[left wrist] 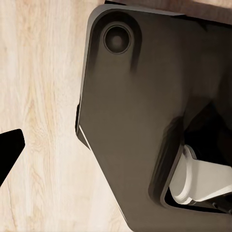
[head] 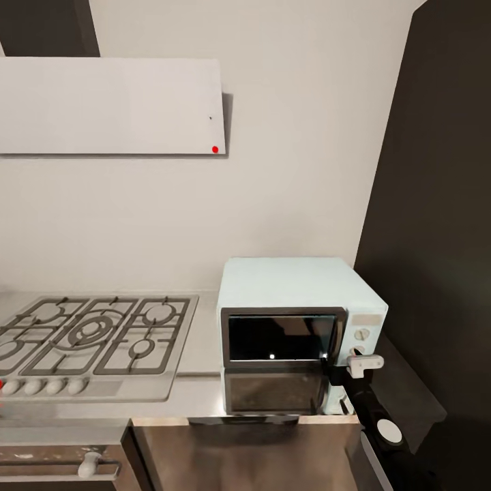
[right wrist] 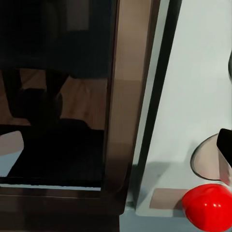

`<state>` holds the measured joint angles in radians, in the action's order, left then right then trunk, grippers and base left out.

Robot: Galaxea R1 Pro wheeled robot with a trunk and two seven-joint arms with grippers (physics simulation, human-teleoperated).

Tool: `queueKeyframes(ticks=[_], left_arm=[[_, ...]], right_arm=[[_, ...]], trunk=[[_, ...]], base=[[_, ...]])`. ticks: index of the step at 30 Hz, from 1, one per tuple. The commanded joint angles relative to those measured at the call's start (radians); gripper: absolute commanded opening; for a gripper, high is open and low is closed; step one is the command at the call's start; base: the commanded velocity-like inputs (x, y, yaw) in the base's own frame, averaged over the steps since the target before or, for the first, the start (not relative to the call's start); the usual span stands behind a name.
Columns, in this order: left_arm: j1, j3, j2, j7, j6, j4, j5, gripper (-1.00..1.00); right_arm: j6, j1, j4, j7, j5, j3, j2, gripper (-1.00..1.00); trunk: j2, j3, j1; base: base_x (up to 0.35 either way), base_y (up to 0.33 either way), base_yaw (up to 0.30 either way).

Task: In the kitchen, take the popcorn bag from the countertop, put it into the microwave, and heat it until the popcorn is cooked so the cooked popcorn ends up inside the bag.

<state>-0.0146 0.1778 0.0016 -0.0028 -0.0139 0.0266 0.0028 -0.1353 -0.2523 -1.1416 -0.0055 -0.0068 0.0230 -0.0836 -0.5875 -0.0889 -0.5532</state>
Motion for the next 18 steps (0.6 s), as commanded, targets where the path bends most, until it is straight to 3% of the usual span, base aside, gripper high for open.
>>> queueKeyframes(ticks=[1,18], left_arm=[[-0.001,0.005,0.000,0.000,-0.001,0.000,0.000,1.00],[-0.001,0.005,0.000,0.000,-0.001,0.000,0.000,1.00]], right_arm=[[-0.003,-0.001,0.000,-0.001,-0.001,0.001,-0.001,1.00],[-0.003,-0.001,0.000,-0.001,-0.001,0.001,-0.001,1.00]], trunk=[[-0.002,-0.002,0.000],[-0.002,-0.002,0.000]], base=[[0.000,0.000,0.000],[0.043,0.000,0.000]])
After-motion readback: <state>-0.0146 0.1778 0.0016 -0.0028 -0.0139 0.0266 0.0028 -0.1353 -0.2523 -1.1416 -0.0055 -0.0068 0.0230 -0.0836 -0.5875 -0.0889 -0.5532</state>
